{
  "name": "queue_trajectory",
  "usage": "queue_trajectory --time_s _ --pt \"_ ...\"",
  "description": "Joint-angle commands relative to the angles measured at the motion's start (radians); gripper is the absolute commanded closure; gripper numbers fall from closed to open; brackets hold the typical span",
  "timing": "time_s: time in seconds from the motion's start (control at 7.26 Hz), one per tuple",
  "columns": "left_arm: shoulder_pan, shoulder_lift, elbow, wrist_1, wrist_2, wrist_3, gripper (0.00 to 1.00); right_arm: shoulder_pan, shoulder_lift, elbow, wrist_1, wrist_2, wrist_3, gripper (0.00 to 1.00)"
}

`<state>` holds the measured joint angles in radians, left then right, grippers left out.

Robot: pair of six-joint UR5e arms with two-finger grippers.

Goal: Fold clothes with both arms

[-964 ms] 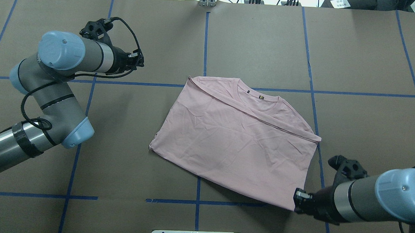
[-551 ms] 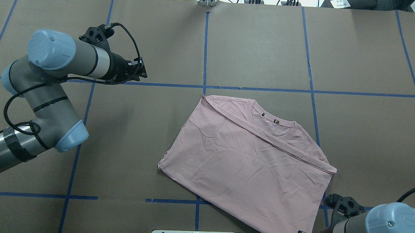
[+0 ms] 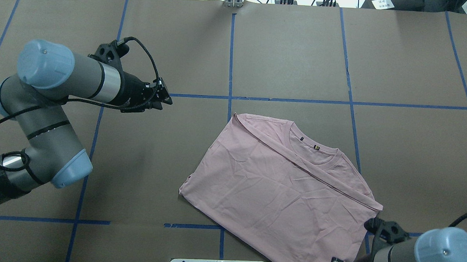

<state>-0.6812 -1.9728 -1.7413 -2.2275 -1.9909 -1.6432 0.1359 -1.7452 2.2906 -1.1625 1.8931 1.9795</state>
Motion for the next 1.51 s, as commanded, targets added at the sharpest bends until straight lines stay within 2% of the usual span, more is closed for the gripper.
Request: queue_trajectory --time_s 0.0,0.14,0.28,0.41,1.1,1.38 --pt "0.098 0.028 -0.038 0.125 0.021 -0.062 0.3 0.298 0.108 -0.034 0.001 -0.005 -0.014 0.0" --pt "0.159 -0.01 -0.038 0.214 0.085 -0.076 0.28 0.426 0.152 -0.055 0.004 -0.002 -0.052 0.0" --pt "0.231 -0.068 -0.027 0.311 0.113 -0.102 0.28 0.476 0.16 -0.063 0.007 0.0 -0.167 0.0" --pt "0.267 -0.086 -0.032 0.371 0.147 -0.119 0.28 0.494 0.177 -0.103 0.009 0.004 -0.248 0.0" --pt "0.334 -0.092 -0.046 0.486 0.187 -0.133 0.29 0.488 0.253 -0.171 0.009 0.009 -0.258 0.0" --pt "0.342 -0.083 -0.044 0.485 0.187 -0.133 0.37 0.487 0.253 -0.171 0.011 0.009 -0.257 0.0"
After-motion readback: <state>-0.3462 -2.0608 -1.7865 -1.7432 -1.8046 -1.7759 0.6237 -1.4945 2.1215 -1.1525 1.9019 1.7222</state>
